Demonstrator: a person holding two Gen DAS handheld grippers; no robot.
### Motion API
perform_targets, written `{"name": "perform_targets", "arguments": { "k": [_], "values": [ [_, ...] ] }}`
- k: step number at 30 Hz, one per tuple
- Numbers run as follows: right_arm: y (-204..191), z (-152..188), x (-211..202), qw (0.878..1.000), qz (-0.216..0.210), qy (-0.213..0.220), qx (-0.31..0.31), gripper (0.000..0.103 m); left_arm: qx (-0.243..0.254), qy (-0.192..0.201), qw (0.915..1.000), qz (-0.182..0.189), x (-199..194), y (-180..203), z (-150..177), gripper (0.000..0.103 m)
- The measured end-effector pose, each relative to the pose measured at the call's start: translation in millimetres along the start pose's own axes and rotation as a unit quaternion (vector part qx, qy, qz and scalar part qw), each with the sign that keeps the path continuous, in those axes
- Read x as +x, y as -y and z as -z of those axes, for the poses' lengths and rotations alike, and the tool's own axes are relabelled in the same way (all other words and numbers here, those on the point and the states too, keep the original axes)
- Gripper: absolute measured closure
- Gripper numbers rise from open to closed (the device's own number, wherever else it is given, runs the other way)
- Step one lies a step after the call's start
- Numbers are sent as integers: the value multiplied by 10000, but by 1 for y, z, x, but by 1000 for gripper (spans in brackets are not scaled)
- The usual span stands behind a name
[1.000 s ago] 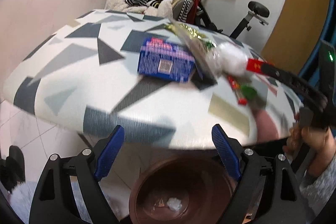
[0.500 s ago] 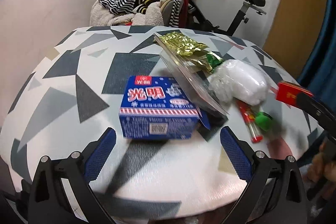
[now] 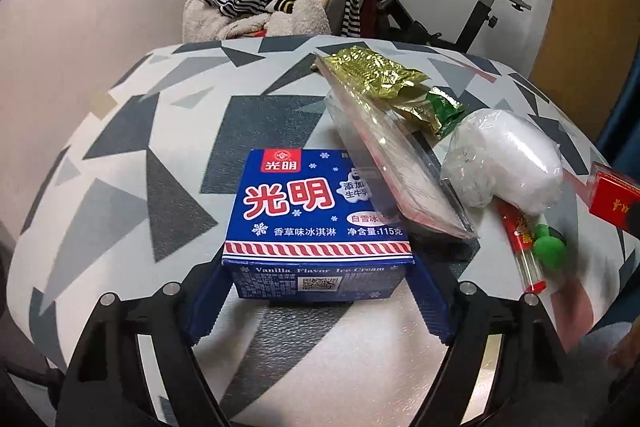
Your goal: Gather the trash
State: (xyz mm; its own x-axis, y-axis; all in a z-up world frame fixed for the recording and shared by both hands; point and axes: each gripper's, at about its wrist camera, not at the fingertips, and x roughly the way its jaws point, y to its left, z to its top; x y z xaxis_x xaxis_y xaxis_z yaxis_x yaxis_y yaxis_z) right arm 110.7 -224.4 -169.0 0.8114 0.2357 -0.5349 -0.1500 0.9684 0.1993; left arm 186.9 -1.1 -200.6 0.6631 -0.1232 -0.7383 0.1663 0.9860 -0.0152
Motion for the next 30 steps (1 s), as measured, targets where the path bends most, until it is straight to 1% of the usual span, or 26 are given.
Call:
{"name": "perform_targets", "arguments": {
  "k": [1,9,12,16,24,26,30],
  "values": [
    [0,0,0,10000,4,1,-6,15,0,37,10000,14,-3,-3,0,24],
    [-8,-3,-7,9999,-13,47,-101,15,-102,317,9991,-268,-28,-23,-7,24],
    [-11,-4,-10,9999,-28,44,-106,15,-173,349,9984,-408,-39,-33,-9,24],
    [-14,-3,-14,9999,-41,50,-123,15,-227,453,9976,-478,-54,-45,-10,24],
    [-18,3,-22,9999,-54,-19,-105,15,-219,548,9974,-421,-78,-52,-5,24],
    [-20,5,-23,9999,-74,-22,-125,15,-207,579,9975,-361,-86,-53,-1,24],
    [-23,8,-26,9998,-103,-38,-148,15,-34,622,9978,-210,-101,-48,9,24]
  ]
}}
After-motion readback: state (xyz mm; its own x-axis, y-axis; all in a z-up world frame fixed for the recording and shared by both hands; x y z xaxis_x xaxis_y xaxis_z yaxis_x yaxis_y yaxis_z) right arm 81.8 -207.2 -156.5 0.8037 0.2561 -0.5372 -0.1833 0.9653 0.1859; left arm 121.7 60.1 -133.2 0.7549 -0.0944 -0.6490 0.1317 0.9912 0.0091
